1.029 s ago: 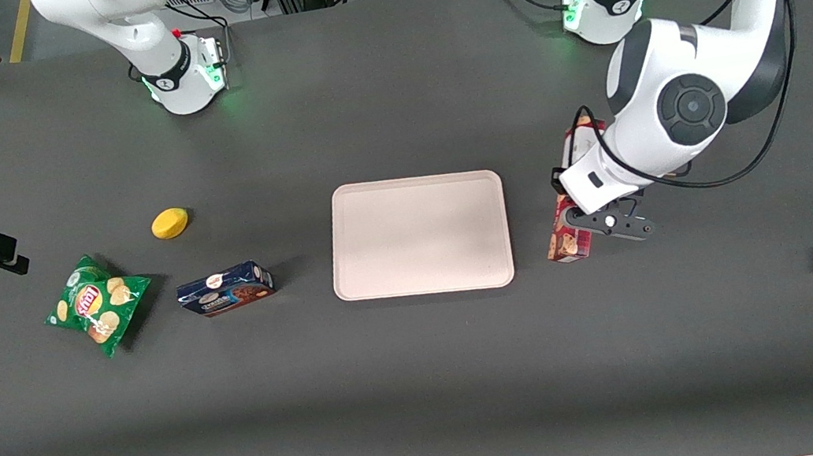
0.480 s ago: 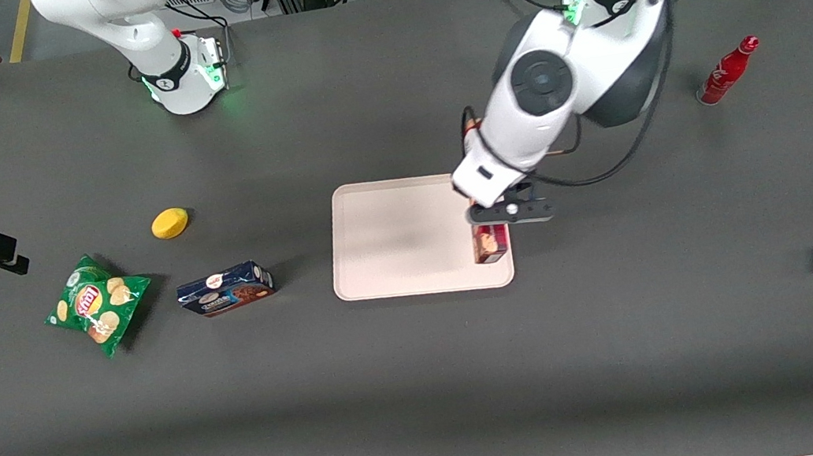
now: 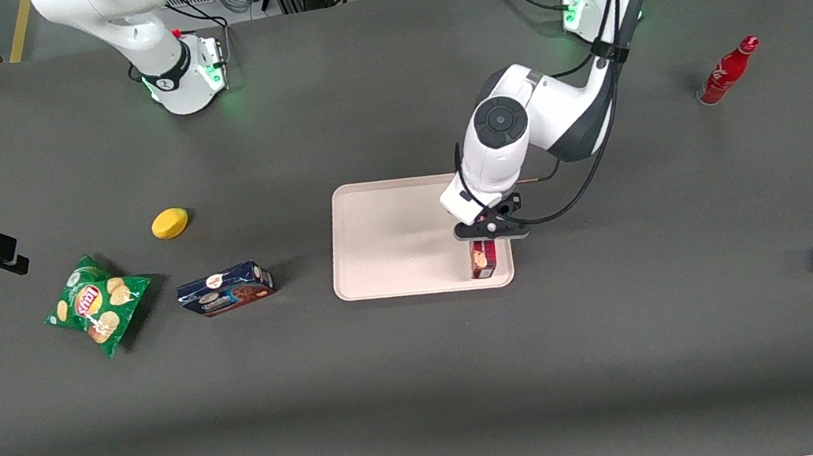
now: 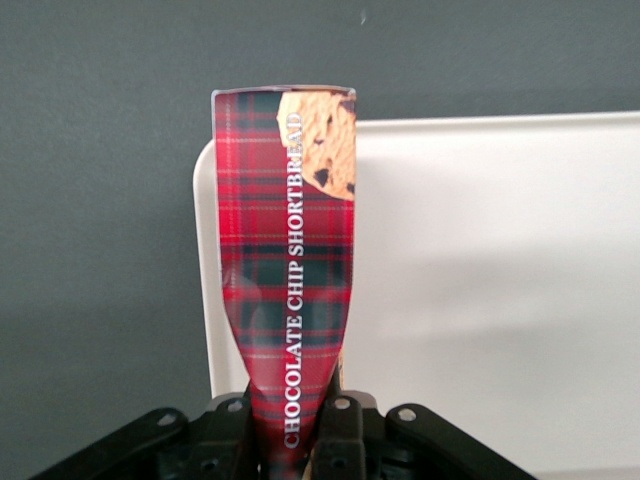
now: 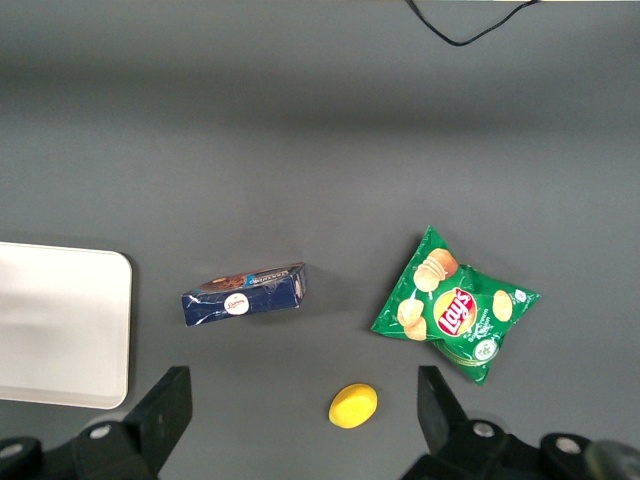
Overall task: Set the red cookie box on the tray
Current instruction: 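Lower the cookie box onto the tray and open the left gripper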
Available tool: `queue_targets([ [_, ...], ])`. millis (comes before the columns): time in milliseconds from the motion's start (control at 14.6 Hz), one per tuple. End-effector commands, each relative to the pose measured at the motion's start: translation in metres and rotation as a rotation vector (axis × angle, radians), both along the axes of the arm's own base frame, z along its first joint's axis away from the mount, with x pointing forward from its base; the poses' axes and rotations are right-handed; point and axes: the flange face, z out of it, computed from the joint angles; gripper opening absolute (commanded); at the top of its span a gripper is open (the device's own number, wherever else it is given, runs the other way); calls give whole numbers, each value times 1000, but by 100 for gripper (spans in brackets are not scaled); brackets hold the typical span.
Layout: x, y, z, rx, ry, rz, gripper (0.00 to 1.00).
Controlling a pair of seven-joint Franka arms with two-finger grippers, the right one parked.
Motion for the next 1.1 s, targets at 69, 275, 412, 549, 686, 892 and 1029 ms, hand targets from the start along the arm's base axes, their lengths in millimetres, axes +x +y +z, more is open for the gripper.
queue_targets([
  [69, -13, -3, -22, -10, -42, 42, 8],
  [275, -13, -1, -33, -4, -36, 46, 10],
  [412, -12, 0, -35, -1, -34, 46, 11],
  [549, -11, 1, -37, 1, -34, 49, 11],
  [686, -11, 1, -39, 5, -33, 47, 18],
  [892, -10, 2, -40, 4, -33, 52, 68],
  [1029, -8, 2, -36, 1, -39, 54, 100],
])
